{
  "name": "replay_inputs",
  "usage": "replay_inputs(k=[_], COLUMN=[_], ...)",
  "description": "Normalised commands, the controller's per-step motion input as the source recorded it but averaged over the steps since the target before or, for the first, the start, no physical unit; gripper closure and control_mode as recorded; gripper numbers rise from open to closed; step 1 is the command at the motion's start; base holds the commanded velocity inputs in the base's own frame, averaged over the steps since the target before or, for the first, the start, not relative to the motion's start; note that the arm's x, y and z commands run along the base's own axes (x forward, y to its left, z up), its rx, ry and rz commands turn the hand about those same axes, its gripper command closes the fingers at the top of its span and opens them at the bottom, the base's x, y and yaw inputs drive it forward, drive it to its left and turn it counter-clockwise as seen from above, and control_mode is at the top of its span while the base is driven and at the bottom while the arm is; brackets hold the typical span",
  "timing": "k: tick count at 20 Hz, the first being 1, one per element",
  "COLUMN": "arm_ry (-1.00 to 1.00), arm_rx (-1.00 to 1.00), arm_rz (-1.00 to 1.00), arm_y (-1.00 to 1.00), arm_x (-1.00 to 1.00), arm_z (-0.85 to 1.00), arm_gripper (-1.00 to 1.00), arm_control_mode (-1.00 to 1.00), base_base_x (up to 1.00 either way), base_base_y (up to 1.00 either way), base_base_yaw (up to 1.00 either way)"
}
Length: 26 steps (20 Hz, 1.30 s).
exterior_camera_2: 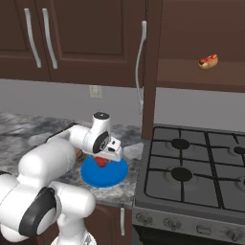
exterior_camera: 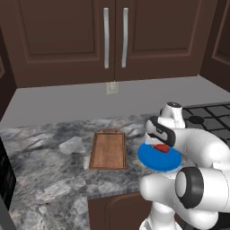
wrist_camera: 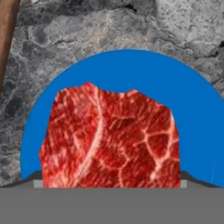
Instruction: Pick the steak from the plate and place it on the cutting board. Then pick the condiment bottle from the cabinet and place it next to the cutting board.
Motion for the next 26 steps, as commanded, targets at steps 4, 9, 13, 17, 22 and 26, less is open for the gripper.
replay_inputs(k=[4,9,13,17,22,26], arm_ry=[0.00,0.00,0.00,0.00,0.00,0.00], arm_rx=[0.01,0.00,0.00,0.00,0.00,0.00], arm_rz=[0.00,0.00,0.00,0.00,0.00,0.00], arm_y=[0.11,0.16,0.17,0.23,0.32,0.38], arm_x=[0.00,0.00,0.00,-0.01,-0.05,-0.06], arm_z=[0.25,0.14,0.11,0.06,0.00,0.00], arm_gripper=[1.00,1.00,1.00,1.00,1.00,1.00], arm_control_mode=[-1.00,-1.00,-1.00,-1.00,-1.00,-1.00], base_base_x=[0.00,0.00,0.00,0.00,0.00,0.00], base_base_y=[0.00,0.00,0.00,0.00,0.00,0.00], base_base_yaw=[0.00,0.00,0.00,0.00,0.00,0.00])
